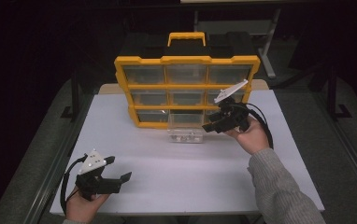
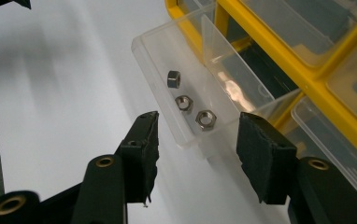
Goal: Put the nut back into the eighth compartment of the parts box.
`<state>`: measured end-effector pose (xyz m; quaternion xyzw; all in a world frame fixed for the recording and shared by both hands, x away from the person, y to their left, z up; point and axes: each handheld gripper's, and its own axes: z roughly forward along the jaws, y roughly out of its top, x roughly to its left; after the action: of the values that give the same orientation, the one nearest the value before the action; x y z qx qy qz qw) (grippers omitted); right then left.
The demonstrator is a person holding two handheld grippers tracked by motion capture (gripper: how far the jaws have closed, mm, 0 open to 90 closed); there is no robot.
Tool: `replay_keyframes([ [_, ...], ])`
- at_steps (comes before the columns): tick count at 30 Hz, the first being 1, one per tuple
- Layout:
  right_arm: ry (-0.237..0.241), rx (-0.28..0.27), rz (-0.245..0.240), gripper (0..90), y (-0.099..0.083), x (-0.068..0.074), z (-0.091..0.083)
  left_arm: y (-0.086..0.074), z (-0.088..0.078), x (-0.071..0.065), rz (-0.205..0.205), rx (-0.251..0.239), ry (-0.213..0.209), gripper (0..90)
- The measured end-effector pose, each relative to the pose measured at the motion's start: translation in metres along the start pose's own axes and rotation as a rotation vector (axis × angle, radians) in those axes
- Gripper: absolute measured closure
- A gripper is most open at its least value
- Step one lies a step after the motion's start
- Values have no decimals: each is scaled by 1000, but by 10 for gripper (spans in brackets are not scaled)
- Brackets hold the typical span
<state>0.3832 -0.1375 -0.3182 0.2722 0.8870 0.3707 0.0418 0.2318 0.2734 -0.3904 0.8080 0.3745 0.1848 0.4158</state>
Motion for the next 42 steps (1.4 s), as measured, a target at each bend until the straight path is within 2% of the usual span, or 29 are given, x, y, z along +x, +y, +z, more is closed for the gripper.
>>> replay_keyframes([
  [7,-12,1,22,426,-16,1,-6,0,1,0,0,1,-3,159],
  [19,-46,-21,25,382,-45,3,-19,1,1,-1,2,3,-4,159],
  [25,-56,-21,59,359,-63,1,-24,1,1,0,14,12,-3,160],
  [29,-59,-26,77,338,-71,1,-26,0,2,-2,-2,0,-7,159],
  [42,-81,-39,102,284,-91,4,-30,0,3,-2,-1,-1,-14,159],
])
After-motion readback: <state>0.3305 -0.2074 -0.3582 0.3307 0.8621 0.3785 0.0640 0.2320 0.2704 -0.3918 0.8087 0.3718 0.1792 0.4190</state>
